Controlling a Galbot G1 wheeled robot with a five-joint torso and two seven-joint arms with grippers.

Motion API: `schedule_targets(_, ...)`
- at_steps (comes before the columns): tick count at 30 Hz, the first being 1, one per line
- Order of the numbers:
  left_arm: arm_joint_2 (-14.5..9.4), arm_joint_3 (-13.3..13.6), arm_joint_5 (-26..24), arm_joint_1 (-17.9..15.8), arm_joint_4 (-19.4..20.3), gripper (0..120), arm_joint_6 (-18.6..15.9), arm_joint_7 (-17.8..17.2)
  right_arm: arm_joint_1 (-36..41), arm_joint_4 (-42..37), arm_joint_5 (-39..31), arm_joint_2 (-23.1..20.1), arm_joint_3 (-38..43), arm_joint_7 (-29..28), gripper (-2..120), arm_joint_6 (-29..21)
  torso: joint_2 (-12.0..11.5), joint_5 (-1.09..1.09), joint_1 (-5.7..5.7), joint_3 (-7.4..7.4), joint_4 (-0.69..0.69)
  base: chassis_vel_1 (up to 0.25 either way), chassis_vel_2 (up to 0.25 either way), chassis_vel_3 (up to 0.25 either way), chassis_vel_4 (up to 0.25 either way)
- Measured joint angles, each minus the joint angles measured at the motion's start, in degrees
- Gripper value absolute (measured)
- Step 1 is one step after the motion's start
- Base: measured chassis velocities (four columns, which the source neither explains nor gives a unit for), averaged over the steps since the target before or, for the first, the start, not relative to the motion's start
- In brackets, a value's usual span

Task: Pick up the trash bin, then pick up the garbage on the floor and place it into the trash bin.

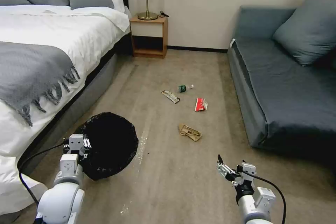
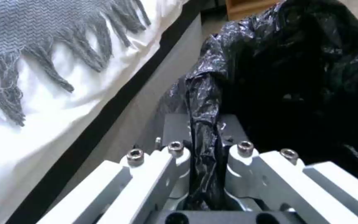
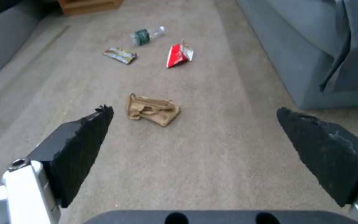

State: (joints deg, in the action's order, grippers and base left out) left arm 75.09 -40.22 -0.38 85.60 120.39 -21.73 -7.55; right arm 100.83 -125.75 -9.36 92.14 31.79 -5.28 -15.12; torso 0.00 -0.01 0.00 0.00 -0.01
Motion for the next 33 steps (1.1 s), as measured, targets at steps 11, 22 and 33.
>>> schedule_targets(11, -0.7, 1.3, -0.2, -1.6, -2.5, 5, 3.7, 2.3, -5.9, 5.8, 0.1, 0.0, 0.5, 0.5, 100, -1.3, 0.0, 0.0, 0.0, 0.0, -0.01, 0.0, 0.0, 0.0, 0.0)
schedule_targets(22, -0.4, 1.8, 0.5, -2.1, -2.9, 5, 3.8, 3.5, -11.1, 10.3, 0.1, 0.0, 2.0, 0.7, 100, -2.7, 0.0, 0.04, 0.0, 0.0, 0.01, 0.0, 0.0, 0.0, 0.0)
schedule_targets(33, 1.2, 2.9, 0.9, -1.4, -3.4, 5, 4.6, 3.8, -11.7, 12.8, 0.1, 0.0, 2.0, 0.8, 100, -2.2, 0.0, 0.02, 0.0, 0.0, 0.01, 0.0, 0.0, 0.0, 0.0)
